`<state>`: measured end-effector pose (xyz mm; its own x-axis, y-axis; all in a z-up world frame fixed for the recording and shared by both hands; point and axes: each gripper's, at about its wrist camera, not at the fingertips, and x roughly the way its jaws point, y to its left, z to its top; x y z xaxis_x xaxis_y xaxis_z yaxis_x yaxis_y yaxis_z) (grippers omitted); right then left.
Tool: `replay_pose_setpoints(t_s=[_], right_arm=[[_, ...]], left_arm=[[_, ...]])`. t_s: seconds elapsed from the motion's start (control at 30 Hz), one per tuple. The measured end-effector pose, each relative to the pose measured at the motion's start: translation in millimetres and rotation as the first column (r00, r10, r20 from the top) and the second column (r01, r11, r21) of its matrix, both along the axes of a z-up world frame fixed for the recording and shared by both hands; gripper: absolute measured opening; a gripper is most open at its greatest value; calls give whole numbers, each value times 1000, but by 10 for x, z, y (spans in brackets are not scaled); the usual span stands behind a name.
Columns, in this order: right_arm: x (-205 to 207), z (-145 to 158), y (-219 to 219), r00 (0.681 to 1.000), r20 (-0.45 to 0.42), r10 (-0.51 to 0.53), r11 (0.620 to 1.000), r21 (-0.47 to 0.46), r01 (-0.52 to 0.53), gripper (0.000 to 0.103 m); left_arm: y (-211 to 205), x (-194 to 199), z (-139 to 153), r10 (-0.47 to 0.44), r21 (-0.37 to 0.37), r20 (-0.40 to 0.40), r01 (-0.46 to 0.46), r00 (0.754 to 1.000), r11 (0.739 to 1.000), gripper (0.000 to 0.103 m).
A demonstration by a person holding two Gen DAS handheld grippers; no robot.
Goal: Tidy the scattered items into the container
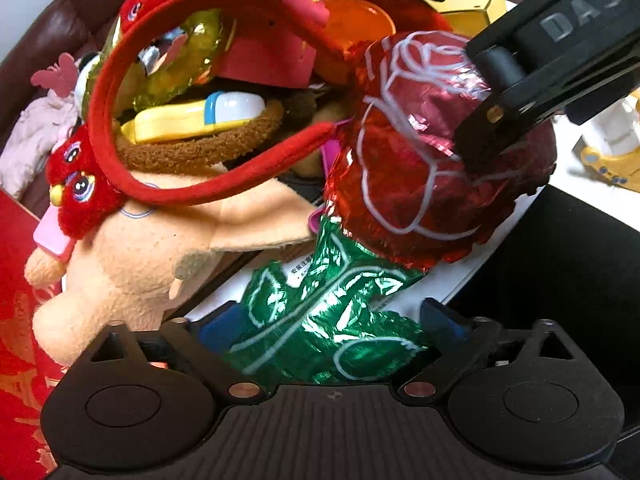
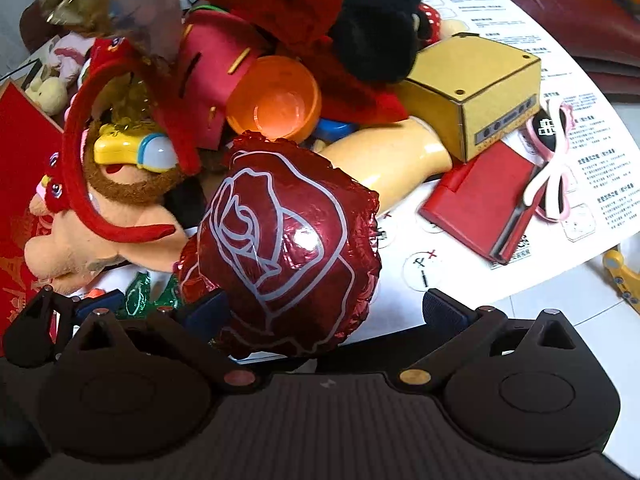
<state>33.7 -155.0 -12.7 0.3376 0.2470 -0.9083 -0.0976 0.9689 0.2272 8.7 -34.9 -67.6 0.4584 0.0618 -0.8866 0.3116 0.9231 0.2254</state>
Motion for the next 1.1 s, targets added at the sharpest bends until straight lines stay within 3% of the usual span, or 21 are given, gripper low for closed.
replay_pose_setpoints(t_s=[0.13,0.2,0.33,0.57,0.7,0.8,0.87,1.0,1.07,1.1], right_arm=[[-15,52,-55,1000,27,-6,1000,8,5,102],[-19,73,-79,999,38,-9,1000,22,9,102],[-4,77,-100,999,41,-18,998,54,16,102],[90,-69,-17,1000,23,-18,998,63,17,102],[106,-123,8,1000,2,-22,997,69,21,102],[88,-120,22,1000,-5,-12,997,78,13,102],[64,-87,27,1000,7,11,995,104,-11,98],[27,-4,31,998,48,45,986,158,-53,77],[5,43,45,995,85,56,985,156,-69,73],[-5,64,56,993,98,62,985,153,-76,73]], left_arm=[[89,9,33,28,-49,0,-28,1000,998,61],[143,22,46,37,-89,-19,-39,999,995,55],[181,7,63,34,-109,-12,-35,999,993,54],[41,25,19,-10,-52,1,10,1000,999,85],[-52,117,-3,-19,-25,3,19,1000,1000,84],[-79,154,-6,-4,-20,-12,4,1000,1000,69],[-74,155,26,7,-29,-11,-7,1000,1000,48],[-24,141,99,39,-35,11,-38,999,999,36],[1,142,119,46,-48,12,-45,999,998,23],[14,147,128,51,-59,8,-50,999,997,22]])
